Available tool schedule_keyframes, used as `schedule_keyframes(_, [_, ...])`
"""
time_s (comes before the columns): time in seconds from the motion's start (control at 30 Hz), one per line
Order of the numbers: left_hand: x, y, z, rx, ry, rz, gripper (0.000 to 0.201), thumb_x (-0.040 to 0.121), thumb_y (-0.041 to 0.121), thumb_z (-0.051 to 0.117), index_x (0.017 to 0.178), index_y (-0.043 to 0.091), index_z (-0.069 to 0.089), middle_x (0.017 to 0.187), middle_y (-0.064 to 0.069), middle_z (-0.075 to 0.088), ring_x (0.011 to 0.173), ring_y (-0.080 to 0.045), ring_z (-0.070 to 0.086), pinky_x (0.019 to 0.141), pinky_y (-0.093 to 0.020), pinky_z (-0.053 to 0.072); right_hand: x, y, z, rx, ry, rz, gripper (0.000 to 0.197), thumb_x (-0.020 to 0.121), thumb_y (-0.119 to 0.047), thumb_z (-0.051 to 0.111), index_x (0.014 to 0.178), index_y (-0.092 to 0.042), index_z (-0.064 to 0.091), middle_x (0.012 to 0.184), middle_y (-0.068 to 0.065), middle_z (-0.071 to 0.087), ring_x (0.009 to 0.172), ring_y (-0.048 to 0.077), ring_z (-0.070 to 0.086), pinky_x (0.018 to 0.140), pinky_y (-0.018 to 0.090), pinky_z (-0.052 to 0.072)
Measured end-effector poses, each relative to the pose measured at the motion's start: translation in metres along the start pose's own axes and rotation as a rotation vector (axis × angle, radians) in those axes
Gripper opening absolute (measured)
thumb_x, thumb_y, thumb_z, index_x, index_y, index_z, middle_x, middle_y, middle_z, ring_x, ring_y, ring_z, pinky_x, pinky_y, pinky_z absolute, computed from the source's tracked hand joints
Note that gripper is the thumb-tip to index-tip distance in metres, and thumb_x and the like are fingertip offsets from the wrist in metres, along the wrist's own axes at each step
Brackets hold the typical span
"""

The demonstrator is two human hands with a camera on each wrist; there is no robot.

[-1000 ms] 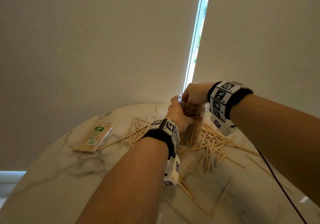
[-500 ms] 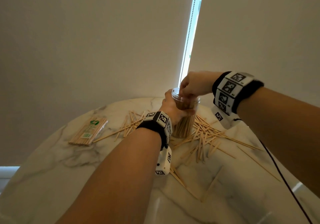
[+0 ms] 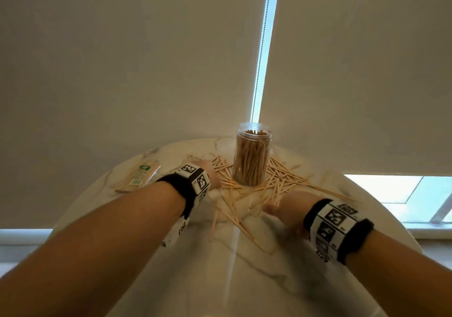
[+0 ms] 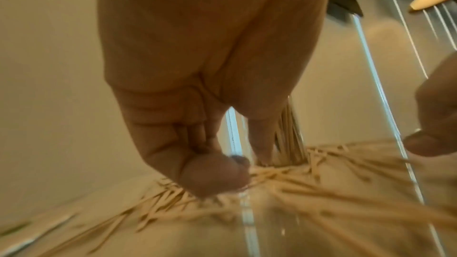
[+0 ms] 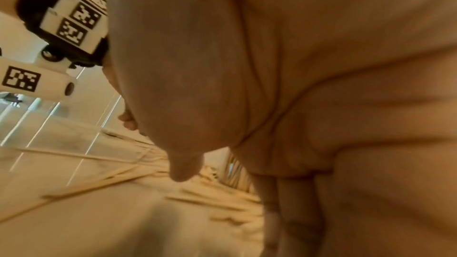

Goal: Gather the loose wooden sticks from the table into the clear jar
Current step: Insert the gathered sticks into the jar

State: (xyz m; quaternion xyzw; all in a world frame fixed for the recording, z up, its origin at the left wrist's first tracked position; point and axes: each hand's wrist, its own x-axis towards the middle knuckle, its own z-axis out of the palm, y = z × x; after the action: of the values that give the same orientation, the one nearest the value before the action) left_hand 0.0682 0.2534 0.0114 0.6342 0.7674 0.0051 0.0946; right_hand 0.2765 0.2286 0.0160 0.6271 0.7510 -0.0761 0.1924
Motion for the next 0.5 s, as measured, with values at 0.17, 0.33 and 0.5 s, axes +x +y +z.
schedule_keyframes(0.17, [-0.022, -0.007, 0.024, 0.049, -0.085, -0.026, 0.051, 0.090, 0.047, 0.066, 0.121, 0.007, 0.062, 0.122, -0.005, 0.065, 0.110, -0.023, 0.062, 0.079, -0.027, 0.045, 0.009, -0.040, 0.017, 0.033, 0.101, -0.114, 0.078, 0.081, -0.082, 0.047, 0.116, -0.016, 0.067, 0.109, 0.005, 0.065, 0.106, 0.025, 0.062, 0.089, 0.034, 0.049])
schedule_keyframes(0.33, [-0.018, 0.008, 0.036, 0.080, -0.075, -0.048, 0.023, 0.095, 0.021, 0.058, 0.112, 0.008, 0.067, 0.116, -0.009, 0.068, 0.104, -0.026, 0.066, 0.079, -0.030, 0.050, 0.014, -0.065, 0.014, 0.056, 0.115, -0.173, 0.055, 0.088, -0.054, 0.065, 0.115, -0.006, 0.066, 0.112, 0.010, 0.068, 0.105, 0.028, 0.064, 0.083, 0.034, 0.051])
schedule_keyframes(0.5, [-0.029, 0.016, 0.036, 0.194, -0.035, 0.032, 0.032, 0.102, 0.019, 0.051, 0.128, 0.004, 0.059, 0.132, -0.010, 0.060, 0.123, -0.026, 0.057, 0.099, -0.030, 0.045, 0.010, -0.057, 0.010, 0.051, 0.100, -0.226, 0.029, 0.095, -0.023, 0.062, 0.115, -0.003, 0.067, 0.105, 0.011, 0.068, 0.097, 0.025, 0.064, 0.084, 0.030, 0.052])
